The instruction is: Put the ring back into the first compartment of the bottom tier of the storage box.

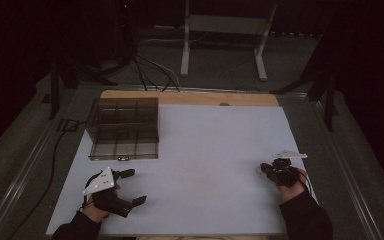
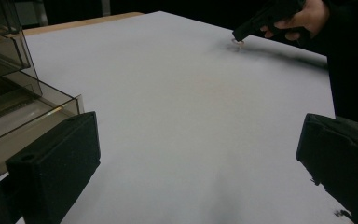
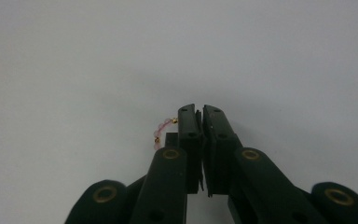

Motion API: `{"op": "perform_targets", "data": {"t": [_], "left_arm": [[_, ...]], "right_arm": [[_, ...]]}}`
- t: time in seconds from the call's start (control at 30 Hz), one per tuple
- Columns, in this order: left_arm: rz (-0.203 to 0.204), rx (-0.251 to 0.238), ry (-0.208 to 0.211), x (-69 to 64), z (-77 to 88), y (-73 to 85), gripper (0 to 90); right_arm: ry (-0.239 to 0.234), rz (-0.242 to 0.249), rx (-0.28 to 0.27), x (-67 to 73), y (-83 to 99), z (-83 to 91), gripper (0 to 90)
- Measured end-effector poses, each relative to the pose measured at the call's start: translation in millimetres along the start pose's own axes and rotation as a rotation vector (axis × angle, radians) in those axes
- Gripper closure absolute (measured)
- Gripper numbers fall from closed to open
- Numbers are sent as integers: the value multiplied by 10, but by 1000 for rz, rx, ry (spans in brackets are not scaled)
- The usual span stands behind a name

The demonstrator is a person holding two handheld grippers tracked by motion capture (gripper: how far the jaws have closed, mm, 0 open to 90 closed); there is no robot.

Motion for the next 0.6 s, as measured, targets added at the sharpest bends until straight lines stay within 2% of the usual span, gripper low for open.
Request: {"op": "perform_targets", "data": {"t": [0.23, 0.6], "left_arm": [[-2, 9, -2, 1, -8, 9, 7], [0, 13, 1, -2, -22, 13, 7]], "right_arm": [[-20, -9, 1, 50, -25, 28, 871], [-36, 13, 9, 153, -65, 18, 871]]}}
Point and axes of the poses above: each handheld gripper's, and its own axes: z roughly backward along the jaws, y roughly out of its underside, x roughly to its left, the point moved 4 cm from there along -z, roughly forward along the jaws, and after that the axes turned 13 degrees about -z, right-handed, at the moved point
